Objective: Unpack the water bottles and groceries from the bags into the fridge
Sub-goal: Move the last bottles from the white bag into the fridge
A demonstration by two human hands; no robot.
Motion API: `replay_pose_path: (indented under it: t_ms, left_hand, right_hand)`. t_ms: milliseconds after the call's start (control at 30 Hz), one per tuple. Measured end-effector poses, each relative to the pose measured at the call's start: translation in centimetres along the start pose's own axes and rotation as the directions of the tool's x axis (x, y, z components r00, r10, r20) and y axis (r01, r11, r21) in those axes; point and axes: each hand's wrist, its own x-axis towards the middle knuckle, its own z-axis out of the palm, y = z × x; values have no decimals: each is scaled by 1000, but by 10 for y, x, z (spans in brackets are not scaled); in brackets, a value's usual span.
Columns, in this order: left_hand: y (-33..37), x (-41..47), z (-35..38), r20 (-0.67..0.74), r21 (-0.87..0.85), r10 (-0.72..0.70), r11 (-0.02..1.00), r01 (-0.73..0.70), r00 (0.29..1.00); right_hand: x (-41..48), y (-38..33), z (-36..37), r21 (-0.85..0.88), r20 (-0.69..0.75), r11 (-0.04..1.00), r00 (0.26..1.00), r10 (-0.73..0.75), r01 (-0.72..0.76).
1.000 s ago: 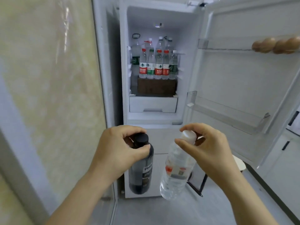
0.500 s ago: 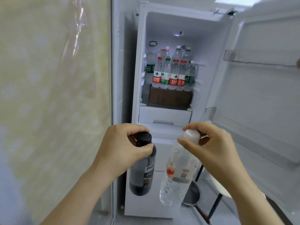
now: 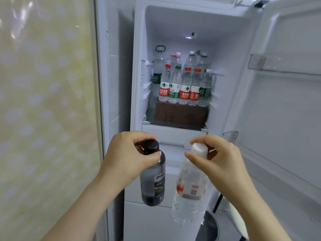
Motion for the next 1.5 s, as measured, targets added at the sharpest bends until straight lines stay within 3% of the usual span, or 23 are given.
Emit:
replay_pose_path:
  t_ms: [800, 1067, 1500]
  left_hand:
    - [-105, 223, 50, 76, 61, 56, 996, -60, 996]
    - [-116, 273, 79, -23, 71, 40, 997, -38, 999]
    - [-128, 362, 136, -164, 275, 52, 961, -5, 985]
  right_hand:
    - [206, 79, 96, -2, -76, 1000, 997, -17, 17]
    - [269, 114, 111, 65, -69, 997, 997, -45, 49]
    - [385, 167, 132, 168, -13, 972, 986, -168, 167]
